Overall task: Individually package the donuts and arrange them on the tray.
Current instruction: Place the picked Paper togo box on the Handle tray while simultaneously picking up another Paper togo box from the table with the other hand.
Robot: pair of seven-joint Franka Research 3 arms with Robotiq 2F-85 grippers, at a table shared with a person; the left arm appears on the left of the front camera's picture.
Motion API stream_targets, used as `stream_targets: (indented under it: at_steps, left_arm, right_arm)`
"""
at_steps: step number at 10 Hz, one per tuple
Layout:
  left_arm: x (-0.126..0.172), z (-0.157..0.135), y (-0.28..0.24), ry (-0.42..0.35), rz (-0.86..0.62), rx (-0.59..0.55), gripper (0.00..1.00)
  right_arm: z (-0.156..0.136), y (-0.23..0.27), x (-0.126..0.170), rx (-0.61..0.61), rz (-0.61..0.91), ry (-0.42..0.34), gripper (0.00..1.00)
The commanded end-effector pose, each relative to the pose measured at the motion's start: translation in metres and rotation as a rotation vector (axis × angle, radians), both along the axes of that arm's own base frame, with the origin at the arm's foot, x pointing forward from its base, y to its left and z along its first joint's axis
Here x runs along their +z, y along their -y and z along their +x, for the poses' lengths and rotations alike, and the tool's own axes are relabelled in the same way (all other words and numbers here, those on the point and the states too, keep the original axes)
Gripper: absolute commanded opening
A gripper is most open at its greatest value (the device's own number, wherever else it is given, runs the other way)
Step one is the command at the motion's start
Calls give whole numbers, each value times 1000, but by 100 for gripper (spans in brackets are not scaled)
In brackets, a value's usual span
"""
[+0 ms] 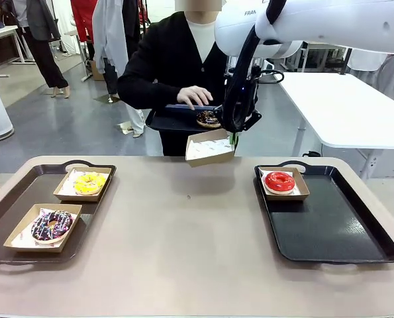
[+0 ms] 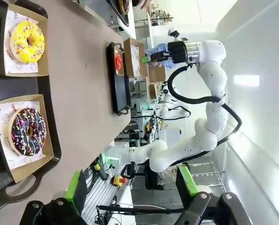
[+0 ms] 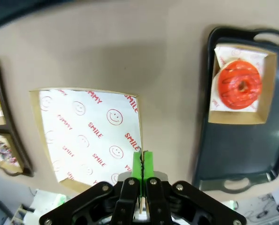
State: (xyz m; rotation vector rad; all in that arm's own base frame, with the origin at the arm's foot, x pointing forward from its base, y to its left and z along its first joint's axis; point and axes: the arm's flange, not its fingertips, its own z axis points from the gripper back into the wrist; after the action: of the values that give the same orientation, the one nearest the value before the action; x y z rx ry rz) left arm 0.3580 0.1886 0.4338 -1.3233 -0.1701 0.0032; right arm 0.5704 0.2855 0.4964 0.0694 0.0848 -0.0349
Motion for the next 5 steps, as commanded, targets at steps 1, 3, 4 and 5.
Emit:
stream_targets:
  at_steps: [1,3,4,5]
  left_arm:
    - [-3,5,3,22,10,-15,100]
    - [0,0,0,0,0,0,100]
    - [0,0,0,0,0,0,100]
    - [0,0,0,0,0,0,100]
  right_arm:
    - [12,-7,-7,18,-33,-14,0]
    - [0,0,0,0,0,0,0]
    - [0,0,0,0,0,0,0]
    - [0,0,0,0,0,0,0]
